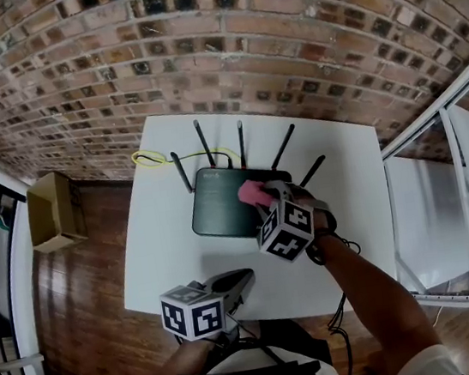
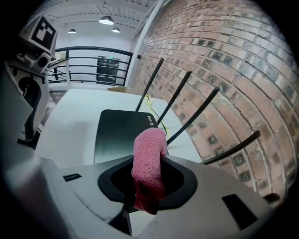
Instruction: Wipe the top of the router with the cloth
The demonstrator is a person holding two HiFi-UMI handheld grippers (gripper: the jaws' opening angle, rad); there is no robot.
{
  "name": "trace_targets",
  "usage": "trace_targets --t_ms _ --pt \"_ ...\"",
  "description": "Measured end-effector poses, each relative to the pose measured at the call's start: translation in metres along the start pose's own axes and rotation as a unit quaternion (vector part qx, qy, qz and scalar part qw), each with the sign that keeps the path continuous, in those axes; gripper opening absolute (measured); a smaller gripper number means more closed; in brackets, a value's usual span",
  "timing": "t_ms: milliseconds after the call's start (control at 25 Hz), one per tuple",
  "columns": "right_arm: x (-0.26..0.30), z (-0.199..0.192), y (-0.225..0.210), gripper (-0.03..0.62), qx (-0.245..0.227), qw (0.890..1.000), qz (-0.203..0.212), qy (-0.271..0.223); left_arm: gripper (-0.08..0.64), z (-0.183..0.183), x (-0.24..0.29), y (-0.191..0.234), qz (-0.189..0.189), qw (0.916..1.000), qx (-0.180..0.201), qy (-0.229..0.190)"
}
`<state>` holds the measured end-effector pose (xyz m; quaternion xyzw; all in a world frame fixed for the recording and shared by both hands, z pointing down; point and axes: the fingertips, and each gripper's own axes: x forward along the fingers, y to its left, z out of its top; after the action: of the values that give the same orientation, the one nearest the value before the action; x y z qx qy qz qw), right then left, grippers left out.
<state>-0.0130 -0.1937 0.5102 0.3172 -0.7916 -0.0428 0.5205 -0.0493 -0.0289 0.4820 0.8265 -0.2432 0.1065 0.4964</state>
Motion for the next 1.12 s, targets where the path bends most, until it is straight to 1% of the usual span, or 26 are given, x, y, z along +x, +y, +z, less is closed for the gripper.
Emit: trace_targets --t_ms 240,400,520,640,800,1120 --pt "0.021 -0.007 -0.029 0.124 0.031 0.998 -0.046 0.026 0.003 0.003 0.001 0.010 0.007 1.0000 -0.006 0.001" --pt "0.034 -0.010 -0.040 0.124 0.058 0.995 -0.067 0.049 0.003 0.008 0.003 0.014 0.006 0.9999 -0.011 -0.001" --pt "0.042 -0.011 -0.048 0.124 0.067 0.993 -0.078 0.063 0.003 0.012 0.003 0.018 0.005 0.9999 -0.013 -0.001" --pt "0.047 -0.012 -0.053 0.124 0.061 0.992 -0.079 0.074 0.003 0.015 0.003 0.022 0.006 0.9999 -0.014 -0.002" --pt "0.052 -0.013 -0.047 0.124 0.033 0.993 -0.071 0.084 0.002 0.016 0.000 0.026 0.005 0.9998 -0.018 -0.001" --pt "0.054 -0.015 -0.040 0.124 0.034 0.994 -0.052 0.085 0.003 0.020 0.000 0.029 0.000 0.9999 -0.011 -0.006"
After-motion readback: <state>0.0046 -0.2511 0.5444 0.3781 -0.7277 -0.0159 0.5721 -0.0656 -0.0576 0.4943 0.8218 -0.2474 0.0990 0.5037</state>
